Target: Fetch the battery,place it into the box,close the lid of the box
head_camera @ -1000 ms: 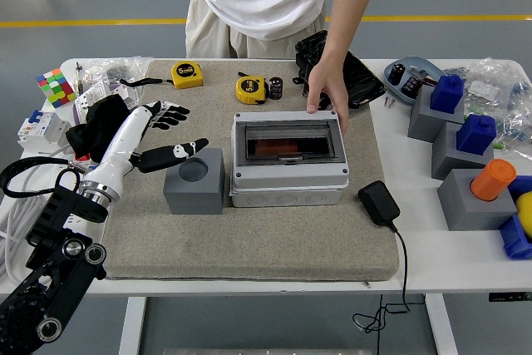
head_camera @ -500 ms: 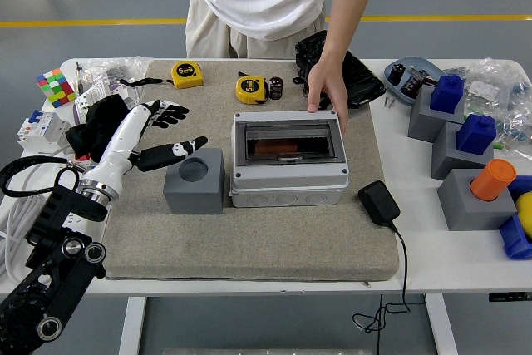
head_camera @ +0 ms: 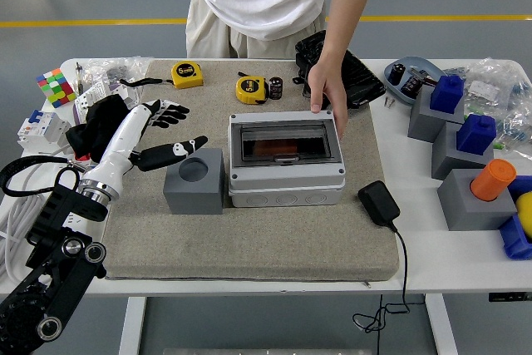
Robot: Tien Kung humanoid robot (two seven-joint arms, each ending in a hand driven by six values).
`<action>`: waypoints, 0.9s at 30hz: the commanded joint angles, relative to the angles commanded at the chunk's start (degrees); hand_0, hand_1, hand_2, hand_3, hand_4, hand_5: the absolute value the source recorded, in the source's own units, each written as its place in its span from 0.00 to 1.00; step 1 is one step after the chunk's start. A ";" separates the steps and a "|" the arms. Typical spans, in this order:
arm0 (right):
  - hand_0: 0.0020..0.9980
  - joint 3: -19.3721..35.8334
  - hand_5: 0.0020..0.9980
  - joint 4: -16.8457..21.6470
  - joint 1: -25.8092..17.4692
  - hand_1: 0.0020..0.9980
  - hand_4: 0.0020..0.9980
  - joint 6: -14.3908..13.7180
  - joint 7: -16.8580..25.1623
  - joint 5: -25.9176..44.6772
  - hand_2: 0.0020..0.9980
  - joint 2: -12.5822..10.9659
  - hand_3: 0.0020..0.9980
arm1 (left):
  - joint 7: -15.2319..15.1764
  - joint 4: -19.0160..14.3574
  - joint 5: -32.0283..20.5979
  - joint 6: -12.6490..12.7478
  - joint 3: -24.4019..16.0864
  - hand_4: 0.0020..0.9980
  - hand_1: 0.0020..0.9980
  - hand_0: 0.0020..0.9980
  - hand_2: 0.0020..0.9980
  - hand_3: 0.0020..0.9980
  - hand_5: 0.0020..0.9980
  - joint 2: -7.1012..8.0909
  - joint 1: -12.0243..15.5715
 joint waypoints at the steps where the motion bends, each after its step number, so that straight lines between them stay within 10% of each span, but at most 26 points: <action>1: 0.64 0.09 0.60 0.00 -0.03 0.67 1.00 0.00 -0.02 -0.11 0.68 -0.01 0.61 | 0.00 0.00 -0.01 -0.01 0.00 0.95 0.64 0.59 0.65 0.63 0.45 0.00 0.03; 27: 0.64 0.12 0.60 0.00 0.06 0.67 1.00 -0.01 -0.03 -0.16 0.68 -0.03 0.61 | 0.01 -0.03 0.05 -0.04 -0.27 0.95 0.64 0.59 0.65 0.64 0.45 -0.12 0.03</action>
